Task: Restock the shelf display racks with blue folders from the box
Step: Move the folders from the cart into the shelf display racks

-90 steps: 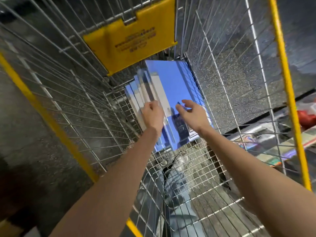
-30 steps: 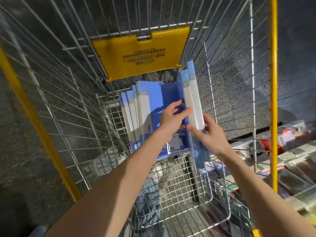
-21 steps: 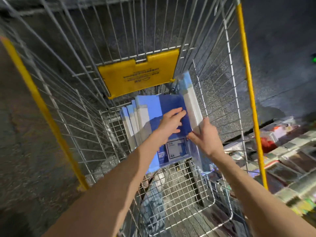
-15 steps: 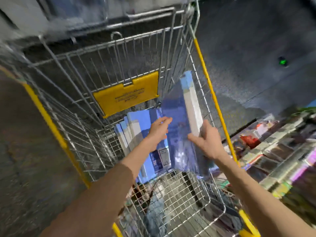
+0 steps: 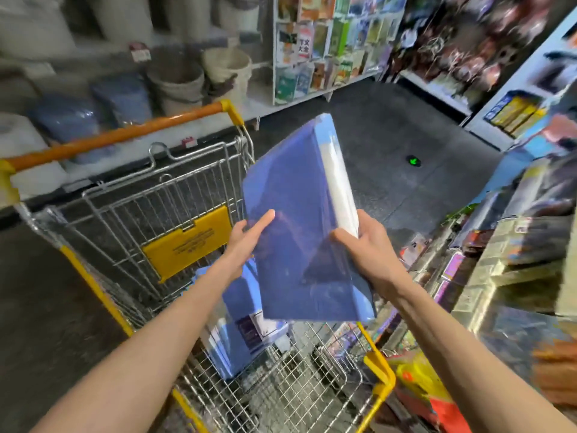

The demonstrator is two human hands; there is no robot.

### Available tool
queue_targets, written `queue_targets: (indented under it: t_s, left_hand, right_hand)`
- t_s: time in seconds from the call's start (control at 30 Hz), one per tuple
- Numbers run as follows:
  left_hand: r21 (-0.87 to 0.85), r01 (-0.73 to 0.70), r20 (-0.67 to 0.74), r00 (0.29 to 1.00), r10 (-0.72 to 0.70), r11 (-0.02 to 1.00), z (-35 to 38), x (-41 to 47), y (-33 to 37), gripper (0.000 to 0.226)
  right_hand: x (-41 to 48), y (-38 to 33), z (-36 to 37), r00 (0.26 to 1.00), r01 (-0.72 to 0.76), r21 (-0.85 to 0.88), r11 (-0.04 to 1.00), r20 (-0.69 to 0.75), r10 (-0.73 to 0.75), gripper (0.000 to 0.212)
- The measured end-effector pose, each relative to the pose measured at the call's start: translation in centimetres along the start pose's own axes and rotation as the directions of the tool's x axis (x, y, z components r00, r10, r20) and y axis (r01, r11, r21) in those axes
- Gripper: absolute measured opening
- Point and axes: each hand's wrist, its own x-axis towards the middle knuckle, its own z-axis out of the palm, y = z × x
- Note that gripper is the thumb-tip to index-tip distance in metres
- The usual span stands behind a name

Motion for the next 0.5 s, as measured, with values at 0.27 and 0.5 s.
queue_targets:
  t_s: [0.27, 0.5]
  left_hand:
    - [0.005, -0.349, -0.122, 0.930, 0.347, 0.937, 2.1, -11.6, 5.4, 0.055]
    - [0.056, -0.559, -0.072, 0.824, 0.562, 0.827, 6.5, -22.1, 11.7, 0.059]
  right_hand:
    - [-7.9, -4.2, -6.9, 1.000, 0.025, 0.310, 0.950, 0.002, -0.026, 0.012]
    - [-14.8, -10.9, -14.4, 0.983, 0.184, 0.437, 0.880, -0.064, -0.173, 0.036]
